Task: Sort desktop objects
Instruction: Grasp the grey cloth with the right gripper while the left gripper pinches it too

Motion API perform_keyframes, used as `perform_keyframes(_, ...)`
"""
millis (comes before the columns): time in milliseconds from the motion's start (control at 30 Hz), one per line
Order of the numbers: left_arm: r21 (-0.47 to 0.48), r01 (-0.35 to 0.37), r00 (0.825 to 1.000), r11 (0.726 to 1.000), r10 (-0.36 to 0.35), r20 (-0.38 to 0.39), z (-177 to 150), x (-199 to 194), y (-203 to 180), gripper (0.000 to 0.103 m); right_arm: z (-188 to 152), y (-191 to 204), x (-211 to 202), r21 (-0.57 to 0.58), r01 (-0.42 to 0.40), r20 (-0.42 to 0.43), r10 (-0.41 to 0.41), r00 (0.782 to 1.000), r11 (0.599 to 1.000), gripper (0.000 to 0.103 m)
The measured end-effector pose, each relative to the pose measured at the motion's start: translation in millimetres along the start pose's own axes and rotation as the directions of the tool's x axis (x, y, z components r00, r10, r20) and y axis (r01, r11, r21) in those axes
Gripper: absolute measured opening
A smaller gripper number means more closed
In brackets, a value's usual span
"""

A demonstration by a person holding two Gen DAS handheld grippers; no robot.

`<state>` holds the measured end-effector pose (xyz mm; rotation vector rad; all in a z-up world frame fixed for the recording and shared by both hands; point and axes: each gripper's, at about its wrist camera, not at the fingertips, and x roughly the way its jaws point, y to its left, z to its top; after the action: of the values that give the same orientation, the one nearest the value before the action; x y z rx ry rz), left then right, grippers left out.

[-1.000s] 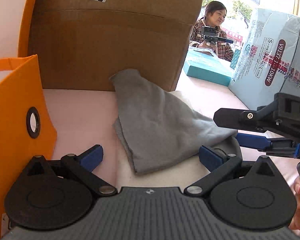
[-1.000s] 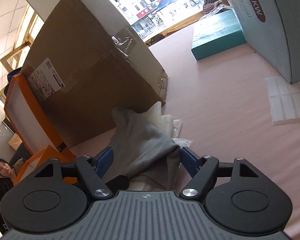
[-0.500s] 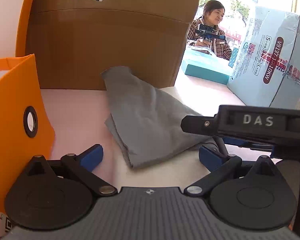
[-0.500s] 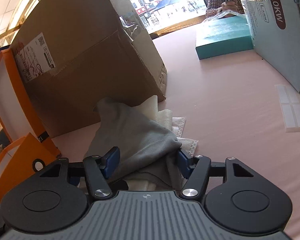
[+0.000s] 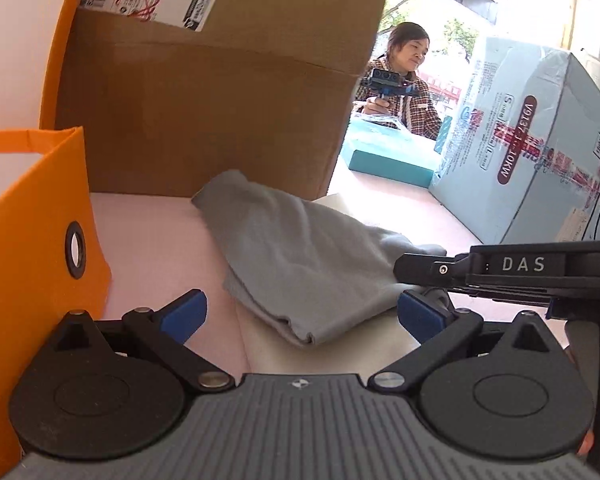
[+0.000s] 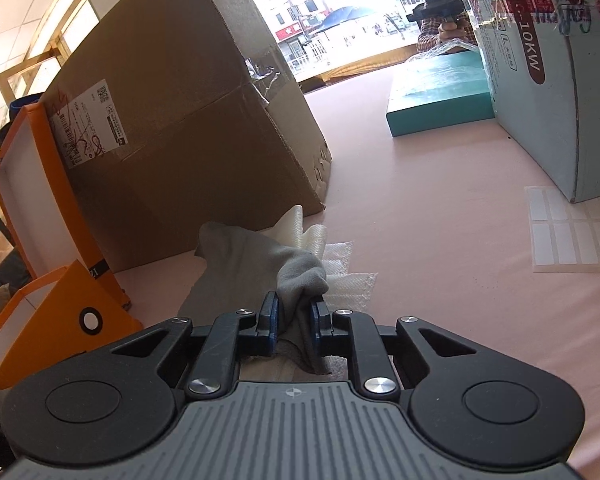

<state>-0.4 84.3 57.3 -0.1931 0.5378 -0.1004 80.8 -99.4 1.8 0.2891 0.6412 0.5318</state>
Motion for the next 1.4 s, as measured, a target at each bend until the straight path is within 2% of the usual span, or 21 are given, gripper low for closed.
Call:
perform_keyframes(67, 0.026, 0.015, 1.000, 1.000, -0.015, 0.001, 1, -1, -4, 0.103, -2, -2, -14, -0.023, -0.006, 0.000, 0.006, 1.000, 1.000, 0.015)
perform_keyframes(133, 0.011, 0.015, 1.000, 1.000, -0.015, 0.017, 5, -5, -2, 0.103, -5, -5, -29, -0.055, -0.012, -0.005, 0.011, 1.000, 0.998, 0.015)
perform_keyframes(233, -0.032, 0.026, 1.000, 0.999, -0.026, -0.003, 14, -5, 2, 0.103, -10, -14, -46, -0.102, -0.043, -0.032, 0.039, 0.999, 0.994, 0.015)
perform_keyframes(300, -0.043, 0.031, 0.999, 0.999, -0.032, -0.030, 19, -3, 5, 0.103, -13, -23, -58, -0.127, -0.077, -0.045, 0.072, 0.996, 0.989, 0.022)
perform_keyframes(400, -0.035, 0.035, 0.995, 0.999, -0.038, -0.097, 21, 9, 5, 0.103, -16, -34, -66, -0.126, -0.065, -0.029, 0.062, 0.998, 0.990, 0.042)
perform_keyframes(467, -0.035, 0.020, 0.991, 0.999, -0.025, -0.135, 20, 20, 5, 0.103, -16, -42, -65, -0.084, -0.059, -0.024, 0.057, 0.998, 0.995, 0.064)
perform_keyframes(533, -0.037, -0.002, 0.990, 0.999, -0.004, -0.144, 17, 29, 5, 0.103, -17, -46, -64, -0.058, -0.038, -0.012, 0.037, 0.999, 0.998, 0.075)
perform_keyframes(667, -0.001, -0.024, 0.993, 1.000, 0.023, -0.117, 15, 32, -3, 0.101, -16, -51, -62, -0.026, -0.013, -0.002, 0.013, 1.000, 1.000, 0.075)
perform_keyframes(733, -0.010, -0.016, 0.995, 1.000, 0.015, -0.103, 14, 32, -4, 0.081, -16, -51, -60, -0.019, -0.028, -0.011, 0.027, 1.000, 0.999, 0.071)
perform_keyframes(767, -0.013, -0.015, 0.995, 1.000, 0.013, -0.095, 14, 31, -4, 0.076, -17, -50, -59, -0.024, -0.026, -0.011, 0.026, 1.000, 0.999, 0.068)
perform_keyframes(800, -0.008, -0.016, 0.996, 1.000, 0.016, -0.089, 14, 31, -6, 0.062, -17, -46, -57, -0.037, -0.019, -0.011, 0.018, 1.000, 0.999, 0.066)
perform_keyframes(833, 0.008, -0.032, 0.996, 0.999, 0.033, -0.082, 13, 30, -7, 0.049, -18, -43, -56, -0.051, -0.009, -0.013, 0.008, 1.000, 0.999, 0.056)
perform_keyframes(867, 0.022, -0.049, 0.996, 0.999, 0.051, -0.073, 13, 29, -9, 0.045, -19, -41, -55, -0.069, 0.001, -0.010, -0.002, 1.000, 0.998, 0.041)
perform_keyframes(933, 0.050, -0.057, 0.997, 0.997, 0.059, -0.044, 11, 23, -11, 0.023, -22, -34, -54, -0.106, -0.011, -0.013, 0.010, 1.000, 0.994, 0.026)
perform_keyframes(967, 0.061, -0.065, 0.997, 0.996, 0.067, -0.029, 12, 20, -13, 0.019, -23, -32, -55, -0.118, -0.010, -0.007, 0.009, 1.000, 0.993, 0.023)
perform_keyframes(1033, 0.090, -0.092, 0.996, 0.992, 0.091, 0.018, 13, 12, -18, 0.012, -27, -23, -57, -0.162, 0.026, 0.027, -0.022, 0.999, 0.986, 0.022)
perform_keyframes(1167, 0.137, -0.106, 0.993, 0.985, 0.097, 0.070, 17, -3, -28, 0.010, -35, -3, -65, -0.290, 0.115, 0.126, -0.081, 0.989, 0.950, 0.020)
perform_keyframes(1300, 0.146, -0.105, 0.994, 0.984, 0.097, 0.059, 18, -4, -30, 0.009, -38, 4, -75, -0.309, 0.116, 0.181, -0.061, 0.981, 0.944, 0.016)
perform_keyframes(1400, 0.135, -0.114, 0.991, 0.984, 0.104, 0.083, 17, -12, -28, 0.008, -36, 5, -80, -0.306, 0.086, 0.195, -0.026, 0.981, 0.948, 0.011)
